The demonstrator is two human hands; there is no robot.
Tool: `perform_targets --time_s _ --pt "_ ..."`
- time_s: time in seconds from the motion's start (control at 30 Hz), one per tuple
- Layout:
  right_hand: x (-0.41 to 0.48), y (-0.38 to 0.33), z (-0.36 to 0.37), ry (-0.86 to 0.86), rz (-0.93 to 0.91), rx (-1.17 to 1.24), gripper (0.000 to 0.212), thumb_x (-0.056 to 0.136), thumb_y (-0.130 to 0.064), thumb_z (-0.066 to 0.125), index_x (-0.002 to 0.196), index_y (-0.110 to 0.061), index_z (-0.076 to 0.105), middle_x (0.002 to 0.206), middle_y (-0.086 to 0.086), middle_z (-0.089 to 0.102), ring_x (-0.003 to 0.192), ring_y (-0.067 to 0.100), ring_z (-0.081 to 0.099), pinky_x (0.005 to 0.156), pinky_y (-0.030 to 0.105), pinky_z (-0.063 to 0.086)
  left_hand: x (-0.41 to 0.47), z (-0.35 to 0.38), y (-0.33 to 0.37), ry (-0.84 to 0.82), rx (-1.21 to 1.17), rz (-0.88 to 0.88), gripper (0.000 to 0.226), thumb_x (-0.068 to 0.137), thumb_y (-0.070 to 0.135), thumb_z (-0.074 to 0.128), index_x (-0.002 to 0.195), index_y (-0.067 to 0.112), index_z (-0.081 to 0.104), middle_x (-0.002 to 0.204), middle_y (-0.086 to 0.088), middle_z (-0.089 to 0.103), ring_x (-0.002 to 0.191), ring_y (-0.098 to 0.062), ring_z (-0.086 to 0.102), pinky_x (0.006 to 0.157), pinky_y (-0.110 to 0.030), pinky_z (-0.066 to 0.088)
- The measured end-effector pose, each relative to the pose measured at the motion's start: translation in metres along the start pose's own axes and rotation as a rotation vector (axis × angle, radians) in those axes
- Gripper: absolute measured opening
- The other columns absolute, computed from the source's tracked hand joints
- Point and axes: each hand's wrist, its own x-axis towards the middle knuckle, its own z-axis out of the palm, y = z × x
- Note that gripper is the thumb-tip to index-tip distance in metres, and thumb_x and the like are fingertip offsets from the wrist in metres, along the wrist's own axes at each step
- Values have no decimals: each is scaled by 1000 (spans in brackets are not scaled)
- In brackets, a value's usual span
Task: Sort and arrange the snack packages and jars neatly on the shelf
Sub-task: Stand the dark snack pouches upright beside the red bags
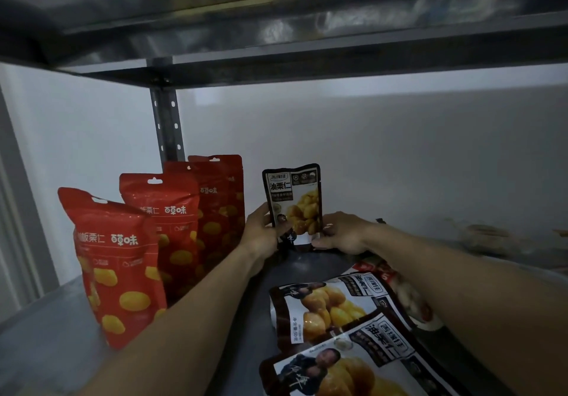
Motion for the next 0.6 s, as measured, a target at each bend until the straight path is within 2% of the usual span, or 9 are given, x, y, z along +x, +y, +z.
perform_targets --time_s 0.1,0.23,0.33,0.43,0.6 --pt "-3 5 -6 -11 56 -49 53 96 -51 47 131 -12 56 135 8 53 121 27 51 93 31 41 6 5 -2 -13 13 1 38 86 1 66 121 16 59 118 -10 64 105 -23 60 94 -41 50" --pt "-9 13 -15 13 124 -20 58 94 -55 48 126 -9 61 131 11 57 118 27 54 97 32 44 11 14 -3 -49 18 21 38 87 -2 64 120 16 59 119 -13 64 111 -27 59 99 -43 48" --pt "-11 18 -17 49 151 -30 56 95 -52 48 126 -7 61 130 13 58 117 28 55 97 33 46 15 18 -5 -63 14 28 35 86 -3 64 113 19 59 112 -12 66 107 -27 61 98 -43 49" --pt "-8 23 -16 60 143 -44 52 93 -44 57 133 -10 56 138 10 52 123 27 51 97 30 43 18 19 -7 -80 3 19 35 88 -2 63 113 21 58 114 -10 66 108 -26 60 97 -42 49" --pt "-4 27 -14 82 124 -48 62 86 -39 69 140 -16 47 144 6 44 129 24 45 100 29 40 22 20 -10 -86 -2 29 34 89 1 63 115 22 57 116 -9 65 111 -27 59 97 -42 49"
